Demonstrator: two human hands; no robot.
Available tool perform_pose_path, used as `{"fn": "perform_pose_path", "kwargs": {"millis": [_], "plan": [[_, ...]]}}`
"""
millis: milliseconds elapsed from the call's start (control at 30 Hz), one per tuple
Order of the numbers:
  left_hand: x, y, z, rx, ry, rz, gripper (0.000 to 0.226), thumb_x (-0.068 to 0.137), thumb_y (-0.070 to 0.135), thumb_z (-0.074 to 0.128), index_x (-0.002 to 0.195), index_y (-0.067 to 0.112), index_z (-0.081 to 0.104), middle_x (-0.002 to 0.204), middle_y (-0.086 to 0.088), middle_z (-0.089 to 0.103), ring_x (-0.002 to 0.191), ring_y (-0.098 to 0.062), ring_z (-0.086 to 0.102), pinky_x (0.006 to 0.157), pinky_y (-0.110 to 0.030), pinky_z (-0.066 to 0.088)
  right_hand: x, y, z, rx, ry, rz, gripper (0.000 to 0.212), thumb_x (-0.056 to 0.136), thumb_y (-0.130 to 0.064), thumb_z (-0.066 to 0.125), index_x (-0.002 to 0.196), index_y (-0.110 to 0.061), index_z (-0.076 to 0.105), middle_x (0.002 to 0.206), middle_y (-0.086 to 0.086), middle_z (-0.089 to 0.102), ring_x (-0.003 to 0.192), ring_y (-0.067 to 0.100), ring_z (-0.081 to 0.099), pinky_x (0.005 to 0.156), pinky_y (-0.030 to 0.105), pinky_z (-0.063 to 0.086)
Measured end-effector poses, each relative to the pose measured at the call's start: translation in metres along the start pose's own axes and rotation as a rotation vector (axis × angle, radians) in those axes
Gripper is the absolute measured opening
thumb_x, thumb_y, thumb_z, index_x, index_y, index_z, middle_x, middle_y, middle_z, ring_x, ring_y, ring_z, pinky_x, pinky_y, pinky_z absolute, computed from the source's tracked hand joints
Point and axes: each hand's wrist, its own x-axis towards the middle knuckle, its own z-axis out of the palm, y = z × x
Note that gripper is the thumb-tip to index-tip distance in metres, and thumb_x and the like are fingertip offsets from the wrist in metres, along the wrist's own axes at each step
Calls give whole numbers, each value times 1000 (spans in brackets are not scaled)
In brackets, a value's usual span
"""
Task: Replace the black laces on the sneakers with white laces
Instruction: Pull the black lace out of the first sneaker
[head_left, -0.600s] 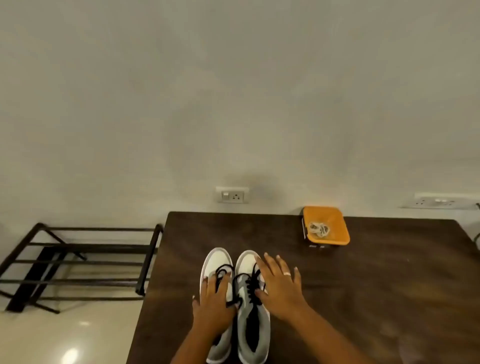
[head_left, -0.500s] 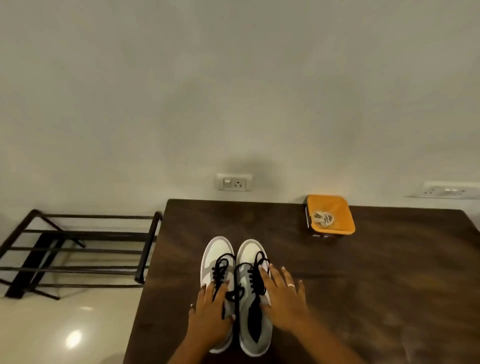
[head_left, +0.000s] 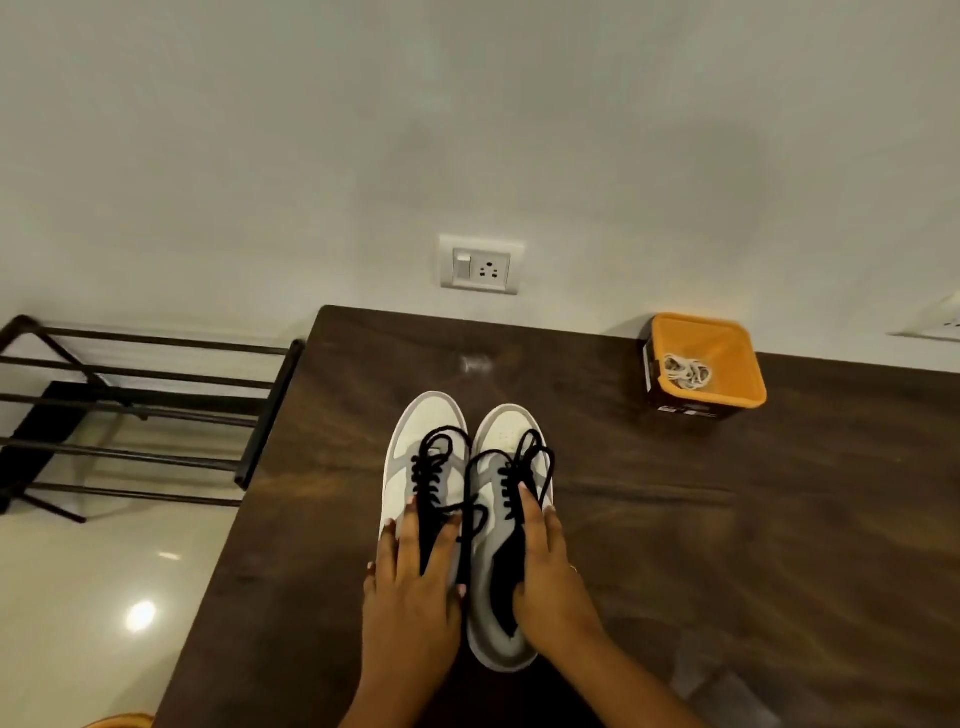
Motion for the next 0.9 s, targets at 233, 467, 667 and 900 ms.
{"fn": "perform_pose_path", "kwargs": {"millis": [233,467,667,900], "plan": [[-23,-13,26,92,155,105,84,64,30,75,140,27,38,145,-12,41,117,-39,53,78,-48,55,-10,11,13,2,126,-67,100,86,4,48,148,-43,-15,160,10,-3,117,34,55,82,35,48],[-83,9,22,89,86,81,66,92,34,44,149,36,11,159,-1,6,141,-27,19,110,-39,31,-54,33,36,42,181,-41,97,84,8,47,150,-40,-6,157,16,12,124,35,49,91,38,48],[-144,20,30,74,39,80,67,90,36,48,148,37,14,158,1,9,139,-29,22,106,-43,36,-120,49,52,40,182,-24,90,86,3,45,152,-36,-4,141,20,41,114,35,55,79,33,43],[-178,17,27,60,-55,59,69,93,39,50,149,39,9,159,7,-1,141,-38,15,105,-48,35,-179,50,64,-57,244,-19,98,86,3,46,147,-44,-15,126,21,52,92,31,59,71,34,45]]}}
